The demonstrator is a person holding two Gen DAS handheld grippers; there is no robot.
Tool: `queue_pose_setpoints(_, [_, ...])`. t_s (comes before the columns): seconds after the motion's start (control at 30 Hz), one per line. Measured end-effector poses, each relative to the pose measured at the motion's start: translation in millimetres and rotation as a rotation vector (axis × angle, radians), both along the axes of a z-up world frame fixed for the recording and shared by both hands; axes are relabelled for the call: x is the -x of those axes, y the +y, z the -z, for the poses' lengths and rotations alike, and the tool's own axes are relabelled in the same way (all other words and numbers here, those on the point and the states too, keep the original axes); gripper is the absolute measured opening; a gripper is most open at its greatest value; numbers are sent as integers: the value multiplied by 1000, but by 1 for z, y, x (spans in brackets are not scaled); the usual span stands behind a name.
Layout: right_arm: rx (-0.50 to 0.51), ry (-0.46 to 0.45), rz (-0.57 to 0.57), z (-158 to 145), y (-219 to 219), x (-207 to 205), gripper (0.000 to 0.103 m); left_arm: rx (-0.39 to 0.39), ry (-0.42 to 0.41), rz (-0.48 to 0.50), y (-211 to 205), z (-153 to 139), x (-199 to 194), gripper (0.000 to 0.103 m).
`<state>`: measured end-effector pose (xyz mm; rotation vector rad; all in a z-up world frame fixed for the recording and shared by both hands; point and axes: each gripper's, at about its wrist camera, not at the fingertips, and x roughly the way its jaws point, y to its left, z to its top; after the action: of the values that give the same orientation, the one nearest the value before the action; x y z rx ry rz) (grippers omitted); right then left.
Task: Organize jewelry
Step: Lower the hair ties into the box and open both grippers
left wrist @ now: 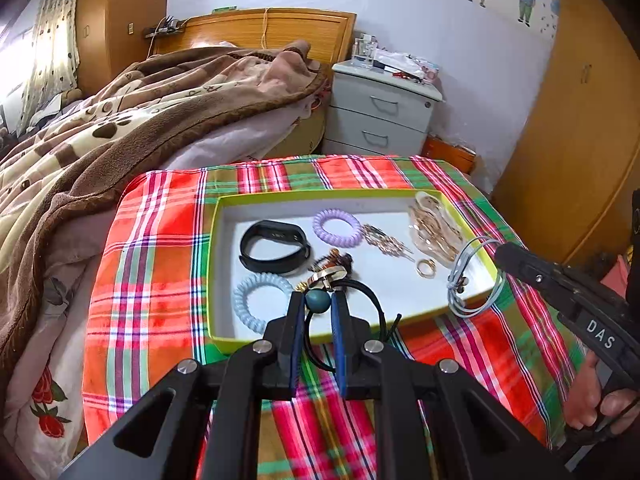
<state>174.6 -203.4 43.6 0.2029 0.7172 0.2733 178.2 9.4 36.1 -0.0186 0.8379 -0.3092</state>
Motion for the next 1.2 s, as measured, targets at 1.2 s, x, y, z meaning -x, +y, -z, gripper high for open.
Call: queue_pose_setpoints(1.2, [89, 131, 9, 47, 16, -55, 2, -24, 145, -58, 10, 49, -53, 14])
